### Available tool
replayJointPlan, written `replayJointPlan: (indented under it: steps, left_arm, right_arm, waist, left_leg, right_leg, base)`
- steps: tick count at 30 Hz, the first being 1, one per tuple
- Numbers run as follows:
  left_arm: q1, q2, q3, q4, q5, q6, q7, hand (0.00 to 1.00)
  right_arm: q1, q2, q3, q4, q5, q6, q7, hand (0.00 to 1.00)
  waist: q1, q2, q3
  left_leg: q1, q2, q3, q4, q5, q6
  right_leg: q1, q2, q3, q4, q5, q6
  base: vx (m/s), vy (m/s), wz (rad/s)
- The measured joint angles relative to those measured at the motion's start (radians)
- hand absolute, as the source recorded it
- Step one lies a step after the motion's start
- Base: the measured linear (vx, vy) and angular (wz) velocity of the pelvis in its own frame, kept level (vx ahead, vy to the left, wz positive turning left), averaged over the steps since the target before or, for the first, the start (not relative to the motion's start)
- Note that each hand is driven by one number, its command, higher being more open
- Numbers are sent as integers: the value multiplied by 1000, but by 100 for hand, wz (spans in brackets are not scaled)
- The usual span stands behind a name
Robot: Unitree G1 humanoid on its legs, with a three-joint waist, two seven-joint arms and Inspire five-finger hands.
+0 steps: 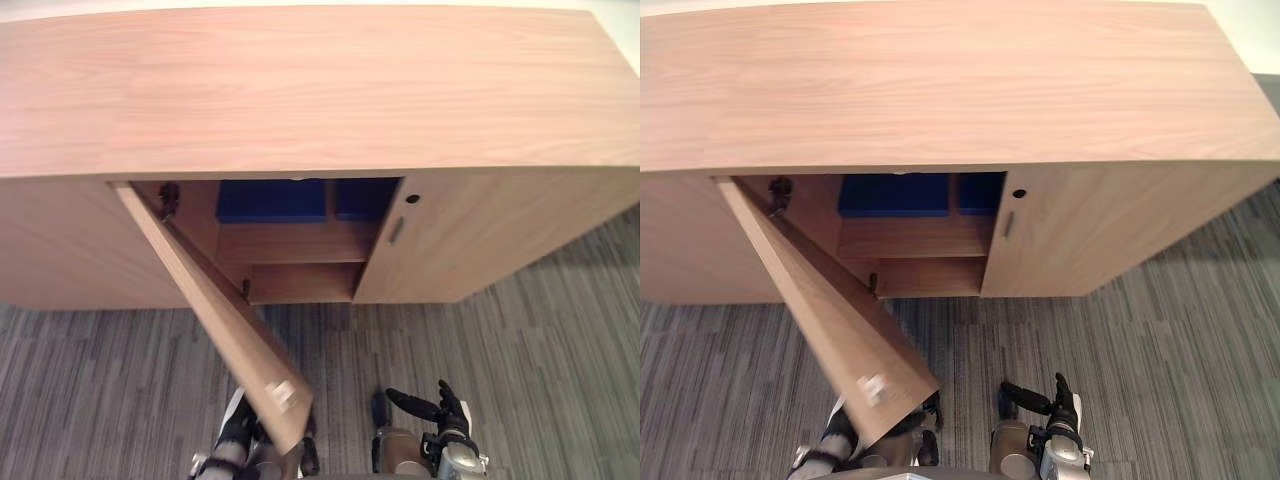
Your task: Walk over to the cabinet, pick up the folder, carry it to the office cabinet, place the folder inside the office cabinet, then close the office cabinet door
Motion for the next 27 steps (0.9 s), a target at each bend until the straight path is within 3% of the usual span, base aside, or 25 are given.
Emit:
replayJointPlan:
  steps: [3,6,8,17,22,27]
  left_arm:
    - [-114,-5,-38,0,1,2,33,100]
    - [-207,-7,-7,0,1,2,66,100]
    - [-243,-5,24,0,1,2,83,100]
    - [-339,18,80,82,8,1,118,100]
    - [-284,-13,83,53,20,-28,97,100]
    - [-107,-43,140,22,-22,-47,34,100]
  right_arm:
    - [1,3,11,2,-3,1,2,100]
    - [-2,3,11,2,-6,1,7,100]
    - [-2,0,10,3,-20,1,11,100]
    - [1,-30,7,5,-27,2,32,100]
    - [9,-33,-15,5,-25,5,37,100]
    - [10,-39,-32,2,-26,13,37,100]
  waist:
    - [-29,-17,-9]
    - [-47,-20,-12]
    - [-48,-20,-13]
    - [-73,-12,-16]
    - [-74,25,-37]
    - [-62,44,-54]
  left_leg:
    - [18,-1,48,0,-10,-1]
    - [48,3,103,1,-30,-6]
    - [53,10,106,1,-26,1]
    - [86,24,42,1,-30,-7]
    - [87,7,-7,-5,-22,1]
    - [104,2,-47,-6,-15,-8]
  right_leg:
    - [-1,0,34,-21,63,1]
    - [16,8,66,-64,122,54]
    - [28,15,69,-105,153,61]
    - [61,24,38,-122,180,76]
    - [83,0,-17,-122,173,75]
    - [117,-8,-59,-122,141,80]
  base:
    - [73,5,-50]
    - [134,-38,-65]
    - [128,-77,-54]
    - [57,-77,-12]
    - [-90,2,27]
    - [-57,-10,23]
